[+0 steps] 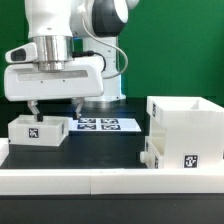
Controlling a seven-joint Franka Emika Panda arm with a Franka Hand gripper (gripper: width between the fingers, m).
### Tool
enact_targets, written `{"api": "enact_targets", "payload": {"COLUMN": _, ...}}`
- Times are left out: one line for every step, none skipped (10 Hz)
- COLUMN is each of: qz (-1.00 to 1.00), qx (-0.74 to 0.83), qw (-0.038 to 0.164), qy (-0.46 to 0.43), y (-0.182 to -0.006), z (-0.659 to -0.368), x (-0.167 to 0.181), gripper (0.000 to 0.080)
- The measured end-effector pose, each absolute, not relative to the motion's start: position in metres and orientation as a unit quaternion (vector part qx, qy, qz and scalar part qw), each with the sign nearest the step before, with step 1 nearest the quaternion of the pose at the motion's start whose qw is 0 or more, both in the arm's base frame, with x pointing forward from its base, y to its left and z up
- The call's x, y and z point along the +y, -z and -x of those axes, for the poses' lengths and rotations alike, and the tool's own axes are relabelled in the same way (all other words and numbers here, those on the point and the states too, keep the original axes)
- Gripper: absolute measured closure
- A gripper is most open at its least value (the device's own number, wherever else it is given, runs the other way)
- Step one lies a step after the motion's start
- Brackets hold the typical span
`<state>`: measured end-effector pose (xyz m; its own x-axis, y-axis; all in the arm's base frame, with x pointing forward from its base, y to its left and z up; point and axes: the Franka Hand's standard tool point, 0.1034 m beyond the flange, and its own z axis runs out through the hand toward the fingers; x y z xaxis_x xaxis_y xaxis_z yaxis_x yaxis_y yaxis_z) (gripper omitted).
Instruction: Assemble drawer
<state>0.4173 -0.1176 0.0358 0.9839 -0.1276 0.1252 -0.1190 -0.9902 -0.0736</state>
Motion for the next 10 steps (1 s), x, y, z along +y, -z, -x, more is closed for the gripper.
{"api": "enact_targets", "payload": {"qz": 0.996, "qx": 0.062, "qw": 0.032, "qy": 0.063, "y": -0.031, "z": -0.413, "x": -0.116, "gripper": 0.0150}}
{"api": "enact_targets", "payload": {"qz": 0.996, "qx": 0.060, "qw": 0.031, "qy": 0.063, "y": -0.026, "z": -0.408, "x": -0.116, "gripper": 0.0150}}
{"api": "enact_targets", "payload": {"qz": 0.996, "qx": 0.057, "qw": 0.032, "qy": 0.058, "y": -0.021, "z": -0.403, "x": -0.114, "gripper": 0.0150}}
{"api": "enact_targets", "payload": {"qz": 0.996, "qx": 0.054, "qw": 0.032, "qy": 0.057, "y": -0.016, "z": -0.399, "x": -0.111, "gripper": 0.0150}}
{"api": "enact_targets", "payload": {"qz": 0.997, "qx": 0.052, "qw": 0.031, "qy": 0.057, "y": -0.012, "z": -0.398, "x": -0.109, "gripper": 0.0150}}
{"api": "enact_targets", "payload": {"qz": 0.997, "qx": 0.049, "qw": 0.031, "qy": 0.058, "y": -0.008, "z": -0.398, "x": -0.105, "gripper": 0.0150}}
{"api": "enact_targets", "payload": {"qz": 0.997, "qx": 0.047, "qw": 0.031, "qy": 0.057, "y": -0.006, "z": -0.397, "x": -0.105, "gripper": 0.0150}}
{"api": "enact_targets", "payload": {"qz": 0.997, "qx": 0.047, "qw": 0.032, "qy": 0.056, "y": -0.005, "z": -0.397, "x": -0.104, "gripper": 0.0150}}
{"api": "enact_targets", "payload": {"qz": 0.997, "qx": 0.046, "qw": 0.032, "qy": 0.056, "y": -0.005, "z": -0.397, "x": -0.104, "gripper": 0.0275}}
{"api": "enact_targets", "payload": {"qz": 0.997, "qx": 0.046, "qw": 0.032, "qy": 0.056, "y": -0.005, "z": -0.398, "x": -0.103, "gripper": 0.0413}}
